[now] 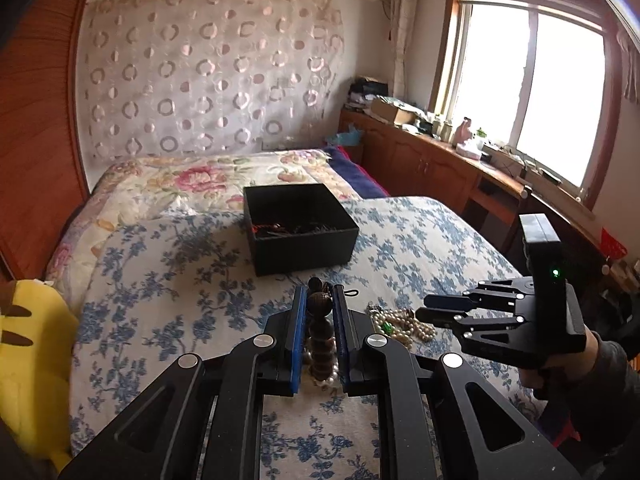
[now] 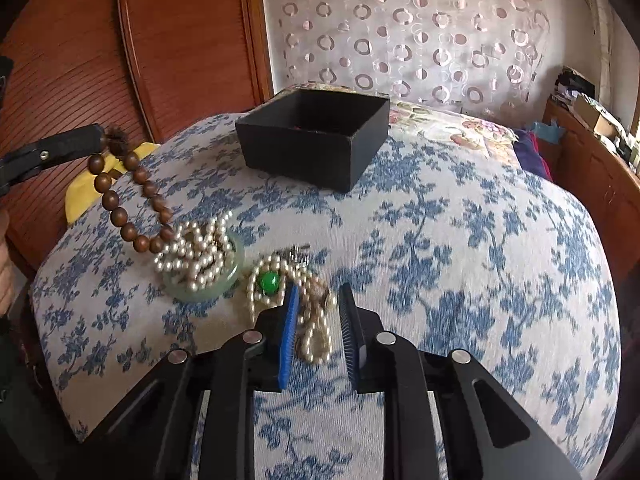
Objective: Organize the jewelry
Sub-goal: 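Grasp the brown wooden bead bracelet from the pile with the left tool, then grasp the gold chain with the right tool while the left tool carries the bead bracelet toward the box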
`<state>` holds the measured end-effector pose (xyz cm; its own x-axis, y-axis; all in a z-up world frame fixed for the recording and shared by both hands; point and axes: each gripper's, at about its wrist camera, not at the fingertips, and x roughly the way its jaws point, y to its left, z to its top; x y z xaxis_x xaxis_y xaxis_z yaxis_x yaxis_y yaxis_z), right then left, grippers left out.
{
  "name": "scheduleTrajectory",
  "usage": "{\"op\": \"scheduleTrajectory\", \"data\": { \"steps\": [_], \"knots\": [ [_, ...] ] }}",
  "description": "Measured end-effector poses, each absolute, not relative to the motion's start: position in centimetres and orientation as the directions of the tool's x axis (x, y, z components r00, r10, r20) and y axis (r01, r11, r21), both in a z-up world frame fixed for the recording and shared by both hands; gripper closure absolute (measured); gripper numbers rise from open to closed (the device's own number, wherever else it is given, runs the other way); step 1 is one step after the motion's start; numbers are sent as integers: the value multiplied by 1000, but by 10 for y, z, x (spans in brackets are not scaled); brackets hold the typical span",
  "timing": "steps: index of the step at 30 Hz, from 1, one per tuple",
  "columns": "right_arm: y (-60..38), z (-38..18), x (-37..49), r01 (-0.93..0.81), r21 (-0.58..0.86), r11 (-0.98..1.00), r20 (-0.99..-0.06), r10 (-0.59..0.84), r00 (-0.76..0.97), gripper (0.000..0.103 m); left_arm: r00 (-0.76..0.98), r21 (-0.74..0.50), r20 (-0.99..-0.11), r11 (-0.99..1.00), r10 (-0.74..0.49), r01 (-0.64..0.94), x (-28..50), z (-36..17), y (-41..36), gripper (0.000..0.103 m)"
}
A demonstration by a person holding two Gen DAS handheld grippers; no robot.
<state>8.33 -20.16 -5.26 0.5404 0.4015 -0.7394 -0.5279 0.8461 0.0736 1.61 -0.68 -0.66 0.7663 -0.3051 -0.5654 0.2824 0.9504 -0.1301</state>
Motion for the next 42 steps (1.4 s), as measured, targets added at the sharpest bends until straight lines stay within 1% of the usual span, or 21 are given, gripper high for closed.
{"op": "scheduleTrajectory", "data": {
  "steps": [5,15,17,19,24,27,35,42],
  "knots": [
    [-195,-49,94,-538,45,842,-746,386,543,81,781,-128,-553,956,-290,265,13,-2,1,91],
    [-194,-71,105,-521,66,851,-791,363,493,81,777,-130,-562,957,-285,258,13,-7,4,91],
    [-192,-71,107,-530,74,845,-787,376,489,81,776,-130,-562,957,-286,258,14,-7,4,91],
    [-190,-72,109,-535,81,841,-792,380,478,92,776,-130,-563,958,-284,257,14,-7,4,91],
    [-192,-69,104,-544,72,836,-784,384,488,92,774,-124,-568,959,-279,255,17,-8,4,91],
    [-198,-52,99,-542,74,837,-756,401,517,92,779,-120,-563,960,-276,254,20,-6,3,91],
    [-206,18,86,-551,5,834,-661,417,624,92,803,-101,-530,960,-273,260,27,12,5,91],
    [-207,64,85,-555,-25,831,-590,436,679,92,820,-75,-500,957,-278,279,35,32,1,91]
  ]
}}
